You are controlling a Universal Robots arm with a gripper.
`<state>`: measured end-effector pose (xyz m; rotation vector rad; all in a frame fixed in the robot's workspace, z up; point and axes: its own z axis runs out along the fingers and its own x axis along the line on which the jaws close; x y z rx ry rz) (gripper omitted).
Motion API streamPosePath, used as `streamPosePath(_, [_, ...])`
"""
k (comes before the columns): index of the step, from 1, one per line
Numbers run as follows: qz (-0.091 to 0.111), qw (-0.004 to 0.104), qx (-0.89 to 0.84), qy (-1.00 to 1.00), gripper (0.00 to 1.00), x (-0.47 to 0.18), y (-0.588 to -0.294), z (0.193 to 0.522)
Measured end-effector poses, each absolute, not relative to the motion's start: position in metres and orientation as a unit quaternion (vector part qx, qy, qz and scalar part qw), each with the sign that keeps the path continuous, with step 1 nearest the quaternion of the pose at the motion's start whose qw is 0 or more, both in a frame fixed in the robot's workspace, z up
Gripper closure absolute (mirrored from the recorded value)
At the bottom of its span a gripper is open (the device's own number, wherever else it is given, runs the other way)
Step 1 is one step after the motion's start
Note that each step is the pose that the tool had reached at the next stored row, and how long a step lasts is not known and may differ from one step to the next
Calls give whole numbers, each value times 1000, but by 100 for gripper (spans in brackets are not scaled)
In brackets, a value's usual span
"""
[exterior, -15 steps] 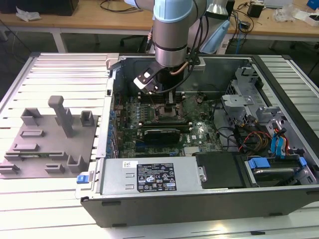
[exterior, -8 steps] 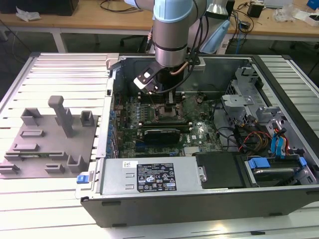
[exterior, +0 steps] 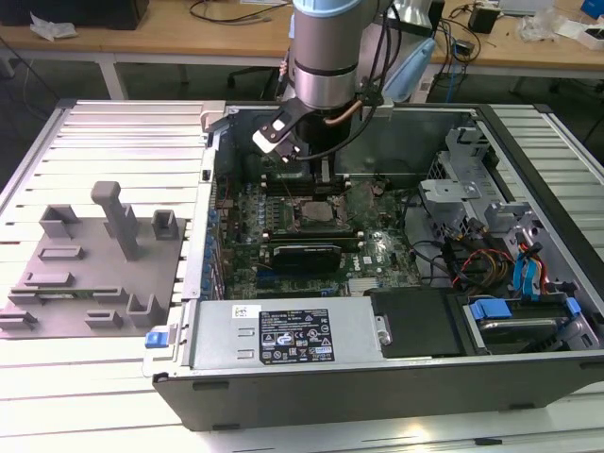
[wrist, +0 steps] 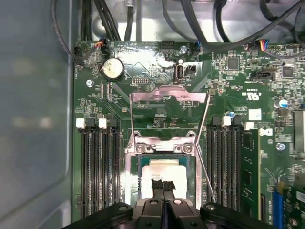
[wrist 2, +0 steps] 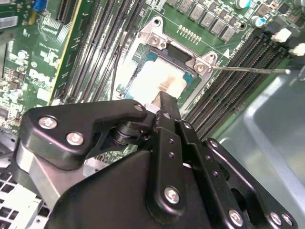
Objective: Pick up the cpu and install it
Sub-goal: 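Place the cpu into insertion slot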
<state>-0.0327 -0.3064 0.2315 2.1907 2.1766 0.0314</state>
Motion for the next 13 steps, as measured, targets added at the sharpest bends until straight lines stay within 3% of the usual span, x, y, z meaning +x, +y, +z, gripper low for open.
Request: streamPosePath(13, [9, 27, 709, 705, 89, -33, -310, 248])
